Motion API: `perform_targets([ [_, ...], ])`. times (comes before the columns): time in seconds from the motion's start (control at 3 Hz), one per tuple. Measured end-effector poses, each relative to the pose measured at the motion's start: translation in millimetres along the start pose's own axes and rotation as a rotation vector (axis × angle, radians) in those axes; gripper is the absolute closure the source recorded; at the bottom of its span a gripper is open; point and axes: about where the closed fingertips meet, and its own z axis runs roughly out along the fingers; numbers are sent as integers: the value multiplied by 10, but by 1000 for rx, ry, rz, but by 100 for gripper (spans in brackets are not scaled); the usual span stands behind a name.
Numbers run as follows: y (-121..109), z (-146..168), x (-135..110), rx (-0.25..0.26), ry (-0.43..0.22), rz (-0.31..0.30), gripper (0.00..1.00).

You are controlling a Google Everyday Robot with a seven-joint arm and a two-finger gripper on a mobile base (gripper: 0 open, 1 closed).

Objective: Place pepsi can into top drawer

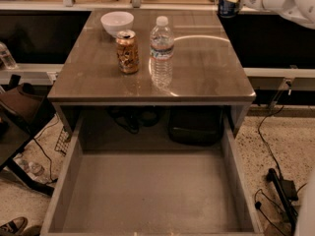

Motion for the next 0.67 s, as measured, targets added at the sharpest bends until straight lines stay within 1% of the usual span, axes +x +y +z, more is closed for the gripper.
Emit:
perform_targets([
  [0.33, 49, -922, -162, 38, 49, -18, 100],
  [0.67, 115, -1598, -173, 62, 98, -26, 100],
])
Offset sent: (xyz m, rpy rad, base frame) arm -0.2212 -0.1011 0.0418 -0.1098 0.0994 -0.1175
